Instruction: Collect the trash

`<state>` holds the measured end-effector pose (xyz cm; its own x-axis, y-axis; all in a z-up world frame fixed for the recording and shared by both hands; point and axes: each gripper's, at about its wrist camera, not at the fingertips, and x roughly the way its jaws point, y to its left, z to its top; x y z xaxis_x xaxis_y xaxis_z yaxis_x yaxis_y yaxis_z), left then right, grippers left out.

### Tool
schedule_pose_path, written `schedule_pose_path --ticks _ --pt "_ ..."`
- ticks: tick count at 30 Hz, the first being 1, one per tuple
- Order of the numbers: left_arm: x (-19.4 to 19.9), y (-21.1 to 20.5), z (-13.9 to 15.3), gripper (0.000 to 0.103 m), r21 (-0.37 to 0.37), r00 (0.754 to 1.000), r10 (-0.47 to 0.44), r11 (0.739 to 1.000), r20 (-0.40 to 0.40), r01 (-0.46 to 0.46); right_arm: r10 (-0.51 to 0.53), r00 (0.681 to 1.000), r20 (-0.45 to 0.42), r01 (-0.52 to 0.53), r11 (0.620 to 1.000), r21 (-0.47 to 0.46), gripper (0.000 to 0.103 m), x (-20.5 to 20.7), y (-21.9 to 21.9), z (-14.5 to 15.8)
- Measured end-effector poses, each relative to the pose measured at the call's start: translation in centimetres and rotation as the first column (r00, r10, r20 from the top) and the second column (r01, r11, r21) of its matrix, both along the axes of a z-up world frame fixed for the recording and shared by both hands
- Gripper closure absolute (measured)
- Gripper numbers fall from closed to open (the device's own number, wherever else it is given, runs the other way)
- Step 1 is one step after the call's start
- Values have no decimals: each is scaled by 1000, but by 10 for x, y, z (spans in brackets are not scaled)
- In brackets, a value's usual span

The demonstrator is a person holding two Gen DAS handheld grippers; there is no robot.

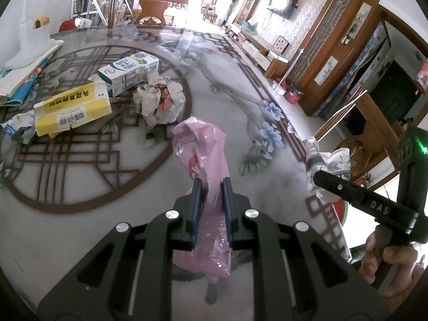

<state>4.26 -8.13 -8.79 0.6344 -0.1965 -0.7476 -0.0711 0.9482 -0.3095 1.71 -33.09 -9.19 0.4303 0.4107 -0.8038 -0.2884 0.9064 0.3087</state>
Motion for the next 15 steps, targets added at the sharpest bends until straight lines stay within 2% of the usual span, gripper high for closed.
schedule_pose_path --ticks 6,15 --pt "-1 -3 9 88 16 999 -13 1000 30 12 -28 999 23 27 999 21 46 -1 -9 7" --pt "-11 -20 33 88 50 995 -46 998 86 42 -106 993 55 99 988 114 46 -9 -45 31"
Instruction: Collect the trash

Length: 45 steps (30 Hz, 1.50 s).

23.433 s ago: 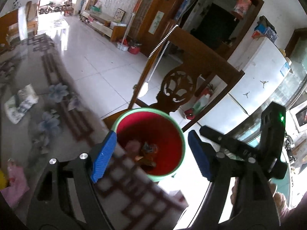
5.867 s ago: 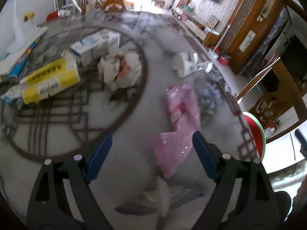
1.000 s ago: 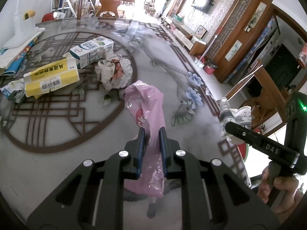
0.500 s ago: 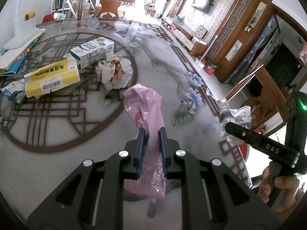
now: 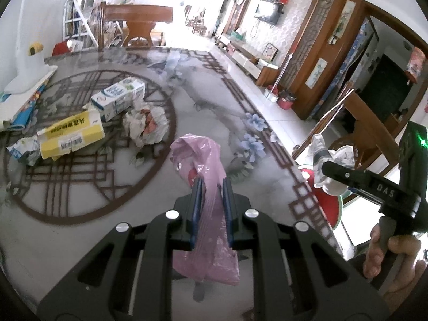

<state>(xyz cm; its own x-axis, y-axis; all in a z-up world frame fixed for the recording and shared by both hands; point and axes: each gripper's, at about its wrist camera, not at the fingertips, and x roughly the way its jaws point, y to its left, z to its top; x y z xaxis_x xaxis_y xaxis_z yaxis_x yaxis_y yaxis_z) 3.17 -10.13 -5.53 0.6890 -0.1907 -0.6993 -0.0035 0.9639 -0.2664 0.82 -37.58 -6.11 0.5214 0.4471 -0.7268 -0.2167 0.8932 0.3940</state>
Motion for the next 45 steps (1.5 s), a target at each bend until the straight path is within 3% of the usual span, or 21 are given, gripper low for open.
schedule_pose_path --ticks 13,21,24,31,39,40,41,42,43,45 --pt "-14 -34 28 88 -33 997 -56 998 49 58 -35 996 83 34 999 21 46 -22 -51 39" --pt "-3 -76 29 88 -86 987 -159 983 33 161 -123 991 44 123 992 17 46 -24 -96 22" --pt "10 -97 29 88 -106 975 -219 969 35 221 -168 986 12 167 985 52 46 -23 -116 14" --pt "48 -158 13 88 -145 943 -332 933 2 328 -242 970 6 242 970 13 46 -23 -159 1" --pt "80 -233 -5 88 -178 865 -502 853 -21 491 -314 948 -54 316 948 36 45 -14 -201 -27" --pt "82 -240 -7 86 -177 854 -520 843 -22 508 -319 946 -58 322 946 40 45 -13 -203 -29" --pt "85 -245 -9 74 -175 845 -534 835 -27 522 -325 944 -61 328 944 44 45 -11 -205 -31" --pt "87 -250 -12 61 -172 841 -540 832 -37 527 -329 942 -65 332 942 49 40 -9 -206 -34" --pt "88 -251 -14 37 -176 846 -532 836 -35 519 -331 940 -85 336 940 57 35 -5 -208 -39" --pt "87 -247 -13 34 -187 856 -517 842 -12 506 -343 934 -105 351 934 71 29 -2 -210 -44"
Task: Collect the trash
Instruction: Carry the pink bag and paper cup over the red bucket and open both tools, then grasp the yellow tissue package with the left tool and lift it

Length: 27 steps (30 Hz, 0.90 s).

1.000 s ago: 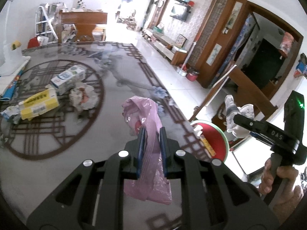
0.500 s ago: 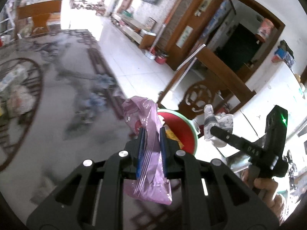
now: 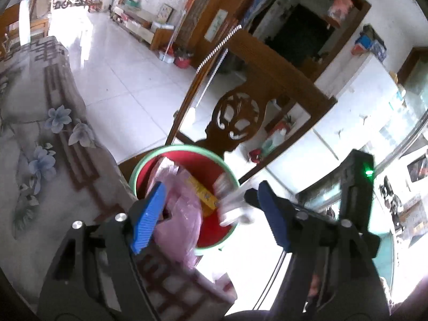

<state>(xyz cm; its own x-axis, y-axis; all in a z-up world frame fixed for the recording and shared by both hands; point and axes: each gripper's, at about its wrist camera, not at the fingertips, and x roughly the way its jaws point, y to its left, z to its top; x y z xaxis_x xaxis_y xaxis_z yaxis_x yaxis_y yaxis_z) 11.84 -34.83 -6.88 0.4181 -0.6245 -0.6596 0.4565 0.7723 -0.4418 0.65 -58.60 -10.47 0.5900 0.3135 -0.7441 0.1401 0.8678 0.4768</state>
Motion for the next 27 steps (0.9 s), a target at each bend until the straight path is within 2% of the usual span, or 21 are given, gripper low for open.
schedule_pose_path --ticks 3,7,9,13,16,18,21,23,24,25,27 --pt "-3 15 0 34 22 999 36 999 15 -36 -22 1000 -16 22 1000 5 29 4 -1 -1" --pt "-10 60 5 34 49 992 120 991 41 -121 11 999 34 -11 1000 13 29 3 15 21" --pt "-14 89 9 34 79 984 170 982 58 -174 42 997 67 -44 999 30 29 4 27 37" --pt "-21 159 13 30 179 959 265 943 96 -279 138 980 145 -152 984 89 28 2 73 69" --pt "-23 215 16 29 271 939 321 899 125 -343 231 959 163 -252 960 122 26 1 121 75" --pt "-22 251 16 24 357 936 325 865 135 -352 294 943 154 -314 940 132 26 1 152 70" --pt "-19 301 8 24 531 935 318 771 156 -351 368 922 122 -382 916 122 26 -4 201 44" --pt "-17 331 1 24 608 931 332 711 154 -354 424 905 26 -424 900 105 27 -3 224 28" --pt "-14 351 -5 24 627 927 347 693 142 -355 466 885 13 -464 877 126 28 -3 233 24" --pt "-11 364 -10 24 636 924 361 686 123 -353 472 882 17 -470 875 113 28 -4 235 24" --pt "2 384 -24 24 650 922 382 687 59 -326 474 881 13 -474 879 46 27 -6 238 25"
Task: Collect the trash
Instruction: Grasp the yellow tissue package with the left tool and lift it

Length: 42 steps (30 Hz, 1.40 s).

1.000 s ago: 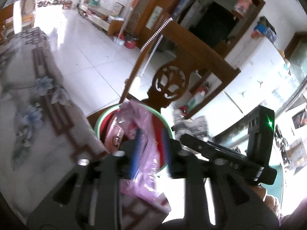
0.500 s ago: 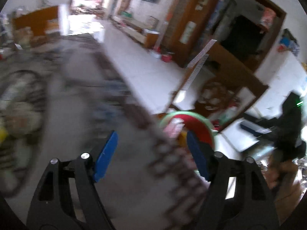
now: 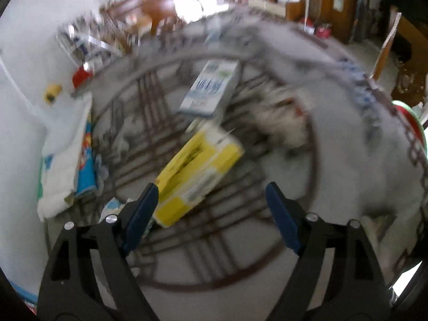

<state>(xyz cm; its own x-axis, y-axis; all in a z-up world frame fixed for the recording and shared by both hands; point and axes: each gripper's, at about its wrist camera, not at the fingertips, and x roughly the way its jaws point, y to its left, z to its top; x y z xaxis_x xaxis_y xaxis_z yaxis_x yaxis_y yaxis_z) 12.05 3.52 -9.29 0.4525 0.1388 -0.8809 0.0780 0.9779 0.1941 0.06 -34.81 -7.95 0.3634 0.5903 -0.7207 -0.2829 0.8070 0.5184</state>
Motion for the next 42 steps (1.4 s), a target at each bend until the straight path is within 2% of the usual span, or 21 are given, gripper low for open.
schedule_pose_path --ticks 2,5,9,10,11,12,14,15,17,19,21,25,27,35,38,40,42 --pt "15 9 -15 24 1 998 -11 1000 -63 11 -14 1000 -18 15 1000 14 27 2 -4 -3" --pt "31 13 -27 24 55 996 -20 998 -86 24 -39 998 -41 40 999 35 27 3 -11 -6" --pt "47 31 -49 26 12 986 40 999 -159 -38 -39 998 -48 40 999 36 27 4 -8 -8" --pt "44 32 -51 40 6 987 45 999 -157 -45 -34 998 -48 36 999 33 27 6 -6 -10" --pt "42 34 -52 47 -8 987 52 999 -150 -53 -29 998 -48 31 999 29 27 7 -4 -10" --pt "39 36 -50 50 -27 988 70 997 -135 -75 -26 998 -48 28 999 27 27 6 -3 -11" --pt "31 36 -46 64 -56 988 92 993 -128 -100 -21 999 -49 22 1000 20 27 7 -1 -12" --pt "25 36 -41 67 -102 988 100 988 -114 -112 -20 999 -49 21 1000 17 27 8 0 -12" --pt "11 36 -29 69 -191 987 136 970 -84 -150 -22 999 -50 23 1000 13 27 8 1 -13" --pt "-8 34 -9 69 -298 985 168 939 -38 -172 -27 998 -50 28 1000 11 27 8 0 -14" --pt "-26 29 11 69 -356 982 188 919 11 -172 -32 998 -52 33 999 8 27 9 0 -14" --pt "-74 16 50 69 -511 966 232 848 118 -141 -37 998 -55 36 999 -7 27 8 0 -16" --pt "-103 5 55 69 -546 954 257 827 154 -134 -37 998 -55 36 999 -17 27 8 1 -16" --pt "-157 -14 43 69 -652 919 360 738 162 -174 -19 1000 -22 16 991 -132 27 6 16 -20" --pt "-164 -16 35 69 -671 923 358 721 142 -176 16 1000 5 -14 978 -207 27 5 29 -21" --pt "-163 -17 35 69 -673 926 350 720 141 -170 33 999 24 -26 968 -249 27 7 40 -21" --pt "-163 -16 34 69 -677 928 344 718 146 -160 32 999 26 -25 970 -243 27 11 47 -21"
